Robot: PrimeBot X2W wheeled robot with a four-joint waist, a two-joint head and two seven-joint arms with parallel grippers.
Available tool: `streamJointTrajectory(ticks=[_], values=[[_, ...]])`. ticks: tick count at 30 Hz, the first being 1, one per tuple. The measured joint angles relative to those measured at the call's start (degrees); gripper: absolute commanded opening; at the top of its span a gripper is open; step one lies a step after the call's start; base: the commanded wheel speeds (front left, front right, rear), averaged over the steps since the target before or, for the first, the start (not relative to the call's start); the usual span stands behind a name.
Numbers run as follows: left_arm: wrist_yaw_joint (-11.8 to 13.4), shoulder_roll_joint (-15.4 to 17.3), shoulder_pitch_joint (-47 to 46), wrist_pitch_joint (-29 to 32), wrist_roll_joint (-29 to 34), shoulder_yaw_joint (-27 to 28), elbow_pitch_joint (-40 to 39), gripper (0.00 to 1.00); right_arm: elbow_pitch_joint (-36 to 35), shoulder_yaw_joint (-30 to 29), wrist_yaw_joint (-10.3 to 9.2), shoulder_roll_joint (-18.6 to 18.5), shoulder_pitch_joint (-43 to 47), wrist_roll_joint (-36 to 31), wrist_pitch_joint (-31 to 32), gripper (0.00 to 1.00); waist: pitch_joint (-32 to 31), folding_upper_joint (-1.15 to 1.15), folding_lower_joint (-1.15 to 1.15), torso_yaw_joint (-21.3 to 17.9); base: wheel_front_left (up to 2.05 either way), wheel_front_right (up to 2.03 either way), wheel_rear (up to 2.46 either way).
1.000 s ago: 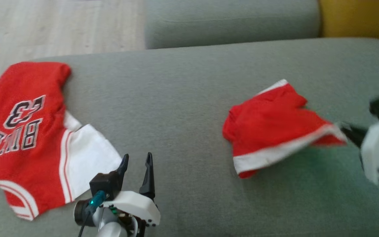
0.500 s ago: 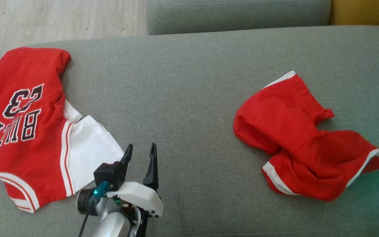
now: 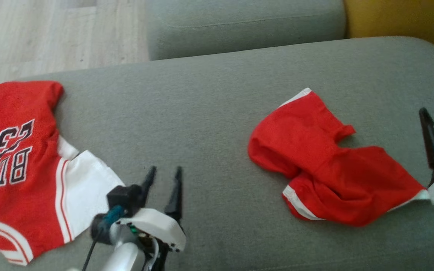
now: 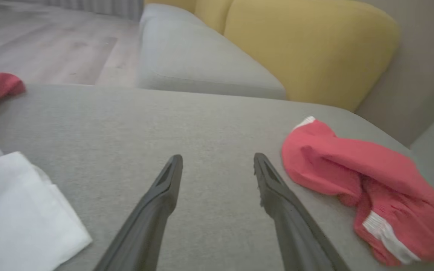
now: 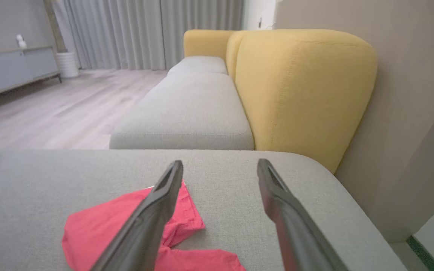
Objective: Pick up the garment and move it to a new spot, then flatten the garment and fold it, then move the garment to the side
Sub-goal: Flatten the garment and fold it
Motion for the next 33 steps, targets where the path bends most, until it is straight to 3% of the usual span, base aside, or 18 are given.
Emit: streamJointTrajectory(ticks=[5,8,11,16,19,24,33], values=[[-10.36,1.45,-3.07,12.24,-3.13,-6.02,0.71,1.00,-0.21,-1.76,0.00,7.09,4.61,-1.98,-8.05,1.00,0.17,0.00,0.00,-2.21,0.00,0.00,0.00],[-14.50,1.59,-9.41,23.47,-8.09,-9.13,1.65,1.00,1.14,-2.77,0.00,9.21,4.84,-2.11,-11.02,1.00,0.56,0.00,0.00,-3.48,0.00,0.00,0.00],[-15.24,1.87,-16.49,32.45,-14.23,-12.67,2.55,1.00,2.40,-2.74,0.00,9.87,4.56,-2.10,-12.37,1.00,1.09,0.00,0.00,-5.12,0.00,0.00,0.00],[-15.26,4.45,-24.42,38.55,-23.62,-23.36,2.66,1.00,4.91,-0.02,0.00,10.51,2.99,-1.23,-14.07,1.00,2.87,0.00,0.00,-9.10,0.00,0.00,0.00],[-15.26,6.62,-26.72,39.45,-28.70,-27.65,4.23,1.00,6.68,0.92,0.00,10.47,0.58,0.14,-15.46,1.00,4.31,0.00,0.00,-11.72,0.00,0.00,0.00],[-15.25,8.17,-29.92,39.04,-31.76,-32.74,8.45,1.00,8.72,2.66,0.00,10.42,-0.93,1.20,-16.79,1.00,6.16,0.00,0.00,-15.16,0.00,0.00,0.00],[-15.25,8.84,-36.24,36.30,-40.81,-41.43,12.27,1.00,12.50,5.20,0.00,9.24,-3.49,3.30,-19.03,1.00,9.22,0.00,0.00,-20.14,0.00,0.00,0.00]])
